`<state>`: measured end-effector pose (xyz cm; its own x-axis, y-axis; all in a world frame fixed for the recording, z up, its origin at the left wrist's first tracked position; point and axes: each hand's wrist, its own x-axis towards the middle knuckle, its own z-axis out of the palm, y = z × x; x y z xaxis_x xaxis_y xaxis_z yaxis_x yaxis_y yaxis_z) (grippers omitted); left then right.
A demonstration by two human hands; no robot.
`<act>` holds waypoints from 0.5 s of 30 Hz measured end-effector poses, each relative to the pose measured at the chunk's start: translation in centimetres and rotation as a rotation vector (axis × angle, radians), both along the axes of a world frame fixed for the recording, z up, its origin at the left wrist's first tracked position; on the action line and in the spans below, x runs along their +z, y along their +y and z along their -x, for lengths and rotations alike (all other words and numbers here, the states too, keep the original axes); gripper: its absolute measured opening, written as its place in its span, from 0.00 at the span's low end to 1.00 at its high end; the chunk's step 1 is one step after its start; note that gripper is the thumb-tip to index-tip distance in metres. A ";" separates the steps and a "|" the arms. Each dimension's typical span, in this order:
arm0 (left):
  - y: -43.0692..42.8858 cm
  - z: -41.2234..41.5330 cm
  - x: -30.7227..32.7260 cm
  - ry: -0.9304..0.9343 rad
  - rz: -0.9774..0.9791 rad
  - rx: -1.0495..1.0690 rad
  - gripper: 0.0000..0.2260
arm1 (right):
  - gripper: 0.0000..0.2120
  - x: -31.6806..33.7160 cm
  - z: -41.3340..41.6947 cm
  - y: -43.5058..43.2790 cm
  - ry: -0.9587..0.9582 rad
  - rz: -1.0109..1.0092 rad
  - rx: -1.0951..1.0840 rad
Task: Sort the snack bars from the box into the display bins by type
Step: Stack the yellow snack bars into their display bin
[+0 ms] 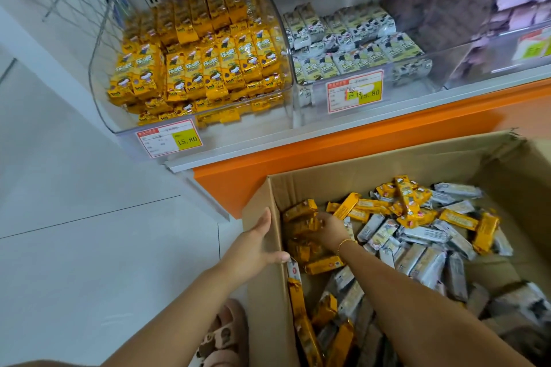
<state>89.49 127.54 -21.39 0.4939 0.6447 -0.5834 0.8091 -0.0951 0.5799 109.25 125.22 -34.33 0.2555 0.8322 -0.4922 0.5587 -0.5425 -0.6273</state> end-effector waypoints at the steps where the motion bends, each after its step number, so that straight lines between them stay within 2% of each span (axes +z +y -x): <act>1: 0.0 -0.2 0.3 0.032 -0.010 -0.006 0.46 | 0.11 0.9 -0.6 -0.6 0.091 -0.009 -0.082; 4: 0.0 -1.2 1.6 0.162 -0.097 -0.030 0.46 | 0.10 4.7 -2.7 -1.8 0.492 -0.056 -0.297; 6: 0.1 -2.1 3.1 0.177 -0.187 0.009 0.42 | 0.12 8.2 -3.7 -2.2 0.720 -0.121 -0.309; 8: 0.4 -3.1 4.8 0.023 -0.160 0.159 0.35 | 0.15 12.0 -4.0 -2.4 0.854 -0.236 -0.279; 10: 0.4 -3.9 7.0 -0.267 0.125 0.363 0.29 | 0.19 15.7 -3.5 -2.5 0.923 -0.359 -0.265; 12: 0.1 -4.4 9.2 -0.513 0.374 0.480 0.23 | 0.19 18.9 -2.7 -2.8 0.941 -0.462 -0.224; 15: -0.4 -4.5 12.2 -0.664 0.375 0.535 0.09 | 0.19 22.7 -1.6 -3.4 0.951 -0.564 -0.166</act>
